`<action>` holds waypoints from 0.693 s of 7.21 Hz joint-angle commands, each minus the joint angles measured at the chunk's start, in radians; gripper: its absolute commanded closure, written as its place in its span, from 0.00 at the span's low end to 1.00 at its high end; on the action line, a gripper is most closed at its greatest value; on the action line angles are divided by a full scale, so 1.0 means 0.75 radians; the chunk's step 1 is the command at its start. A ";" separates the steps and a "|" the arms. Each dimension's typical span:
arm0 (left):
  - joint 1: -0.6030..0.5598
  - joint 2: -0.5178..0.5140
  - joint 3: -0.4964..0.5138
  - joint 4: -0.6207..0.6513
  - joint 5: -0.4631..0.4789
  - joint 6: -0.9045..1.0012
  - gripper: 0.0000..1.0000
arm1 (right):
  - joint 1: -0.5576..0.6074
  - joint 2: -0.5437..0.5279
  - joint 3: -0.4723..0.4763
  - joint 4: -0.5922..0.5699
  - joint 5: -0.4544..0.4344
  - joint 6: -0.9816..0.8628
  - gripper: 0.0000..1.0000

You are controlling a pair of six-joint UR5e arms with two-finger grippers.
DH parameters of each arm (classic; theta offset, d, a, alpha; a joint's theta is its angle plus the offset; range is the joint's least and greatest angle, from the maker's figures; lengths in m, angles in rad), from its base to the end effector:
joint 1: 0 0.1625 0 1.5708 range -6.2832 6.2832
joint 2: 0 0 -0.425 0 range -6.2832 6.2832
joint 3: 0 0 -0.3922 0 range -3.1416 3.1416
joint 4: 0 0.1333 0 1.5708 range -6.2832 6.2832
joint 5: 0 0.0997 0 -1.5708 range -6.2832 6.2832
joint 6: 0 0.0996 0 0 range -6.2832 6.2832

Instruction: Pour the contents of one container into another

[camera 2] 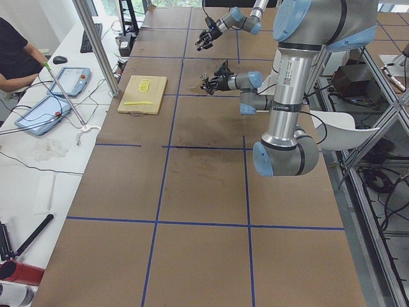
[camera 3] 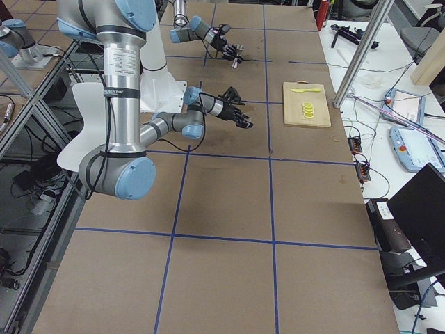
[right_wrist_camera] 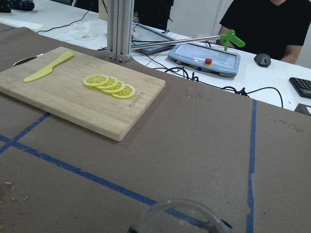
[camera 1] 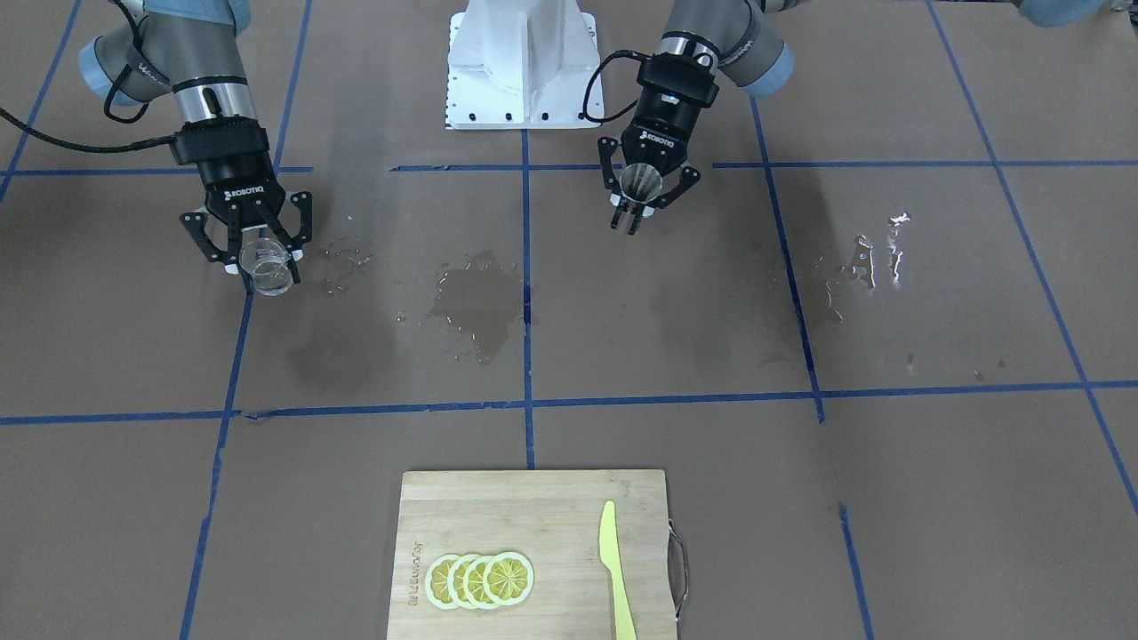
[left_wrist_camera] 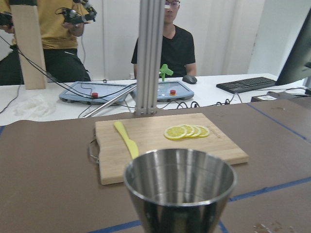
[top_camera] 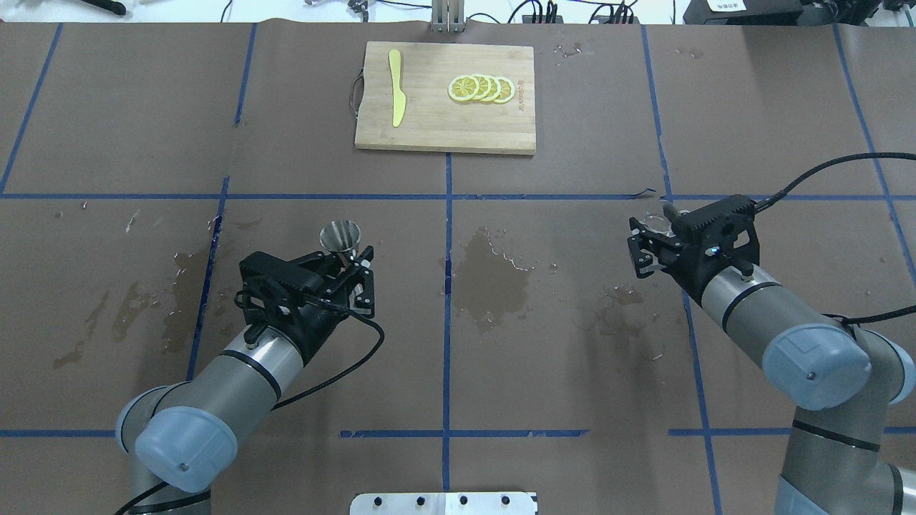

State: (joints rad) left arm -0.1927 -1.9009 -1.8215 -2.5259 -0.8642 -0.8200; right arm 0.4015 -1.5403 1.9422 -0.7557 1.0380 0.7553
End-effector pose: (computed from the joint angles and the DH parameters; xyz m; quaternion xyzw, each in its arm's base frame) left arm 0.4968 -0.2986 0.2524 0.5179 0.4675 -0.0452 0.7150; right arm -0.3782 -0.3603 0.3701 0.4925 -0.3290 -0.0154 0.8056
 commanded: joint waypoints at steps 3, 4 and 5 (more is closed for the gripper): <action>-0.035 -0.178 0.076 -0.005 -0.414 0.271 1.00 | -0.004 0.262 0.128 -0.396 0.121 -0.184 1.00; -0.076 -0.178 0.093 -0.005 -0.524 0.310 1.00 | -0.004 0.262 0.191 -0.456 0.135 -0.288 1.00; -0.099 -0.182 0.139 -0.007 -0.559 0.340 1.00 | -0.004 0.264 0.198 -0.481 0.142 -0.334 1.00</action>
State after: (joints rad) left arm -0.2419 -2.0335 -1.7480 -2.5302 -1.2348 -0.5976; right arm 0.3991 -1.3459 2.0647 -1.0756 1.1355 0.5596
